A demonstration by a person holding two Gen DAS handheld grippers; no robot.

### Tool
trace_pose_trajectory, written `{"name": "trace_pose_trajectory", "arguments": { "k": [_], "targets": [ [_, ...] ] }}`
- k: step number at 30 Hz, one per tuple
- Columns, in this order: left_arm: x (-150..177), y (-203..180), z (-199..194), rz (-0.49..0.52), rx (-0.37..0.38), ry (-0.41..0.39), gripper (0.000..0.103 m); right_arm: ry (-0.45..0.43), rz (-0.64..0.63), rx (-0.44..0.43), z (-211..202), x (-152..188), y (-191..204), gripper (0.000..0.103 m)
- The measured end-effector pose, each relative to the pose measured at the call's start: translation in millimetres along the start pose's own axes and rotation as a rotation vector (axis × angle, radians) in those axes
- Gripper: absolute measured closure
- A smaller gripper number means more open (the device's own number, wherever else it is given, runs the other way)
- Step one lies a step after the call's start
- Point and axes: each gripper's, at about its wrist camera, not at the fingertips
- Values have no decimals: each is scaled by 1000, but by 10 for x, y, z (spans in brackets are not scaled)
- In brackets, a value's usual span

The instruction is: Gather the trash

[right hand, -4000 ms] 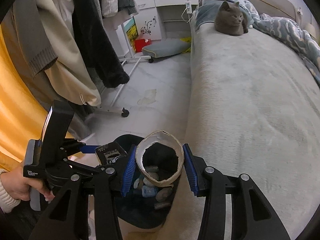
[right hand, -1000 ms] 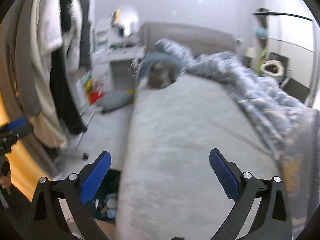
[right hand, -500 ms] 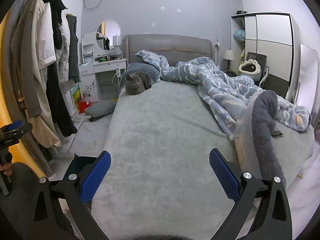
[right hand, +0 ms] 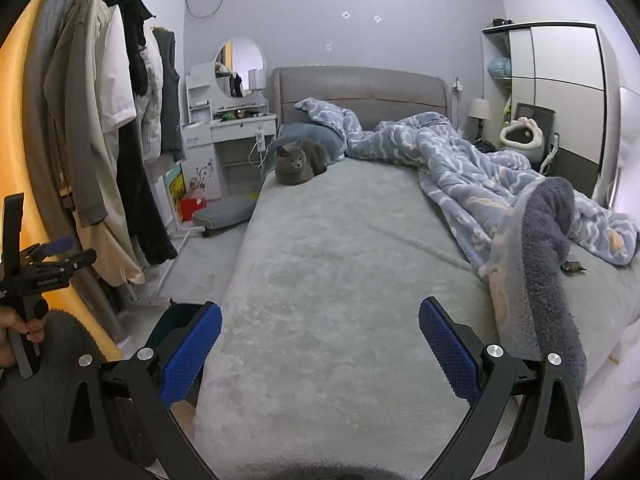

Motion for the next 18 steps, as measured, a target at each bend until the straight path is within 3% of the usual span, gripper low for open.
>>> {"name": "trace_pose_trajectory", "arguments": {
  "k": [18],
  "targets": [
    [14,-7,3,-3,6,3,3,20,17,-11,39,3,-43,3]
  ]
}}
Point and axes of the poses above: each gripper's, at about its wrist camera, not at the fingertips, and z roughly the way its jaws point, y to its left, x to its underside, and after that the axes turned 4 degrees about -y, right-handed
